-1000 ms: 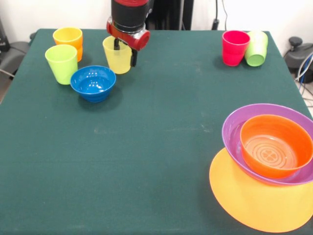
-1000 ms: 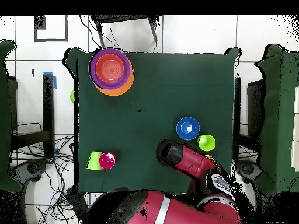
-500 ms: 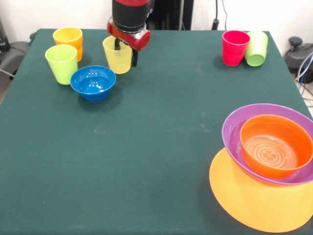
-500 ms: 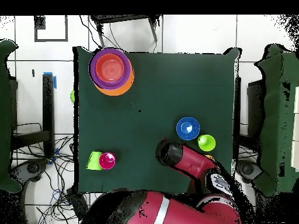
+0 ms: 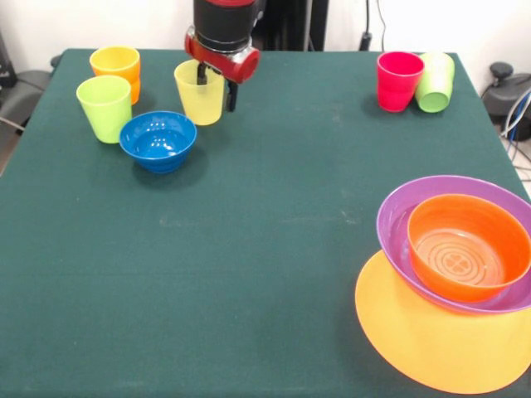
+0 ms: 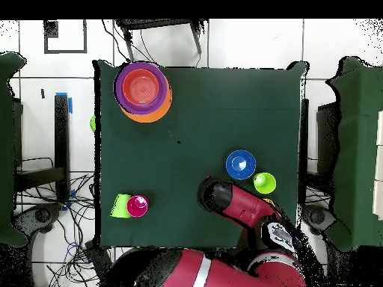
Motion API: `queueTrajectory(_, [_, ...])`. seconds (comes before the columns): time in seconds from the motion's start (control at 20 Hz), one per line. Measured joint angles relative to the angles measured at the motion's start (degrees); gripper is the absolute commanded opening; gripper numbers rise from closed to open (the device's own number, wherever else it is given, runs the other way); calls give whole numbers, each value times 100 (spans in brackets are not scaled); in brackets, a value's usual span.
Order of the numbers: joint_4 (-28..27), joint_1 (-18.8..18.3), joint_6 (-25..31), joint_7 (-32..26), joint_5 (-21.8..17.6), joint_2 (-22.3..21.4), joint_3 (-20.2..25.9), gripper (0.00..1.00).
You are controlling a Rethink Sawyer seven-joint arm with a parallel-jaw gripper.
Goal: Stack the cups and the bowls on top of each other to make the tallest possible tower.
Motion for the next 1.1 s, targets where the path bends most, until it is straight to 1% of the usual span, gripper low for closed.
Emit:
queueTrajectory(0.25, [0, 34, 70, 0, 0, -39, -2, 100])
queueTrajectory(0.3, [0, 37, 72, 0, 0, -48, -2, 0])
queueTrajectory(1.1, [-72, 47, 130, 0, 17, -137, -2, 0])
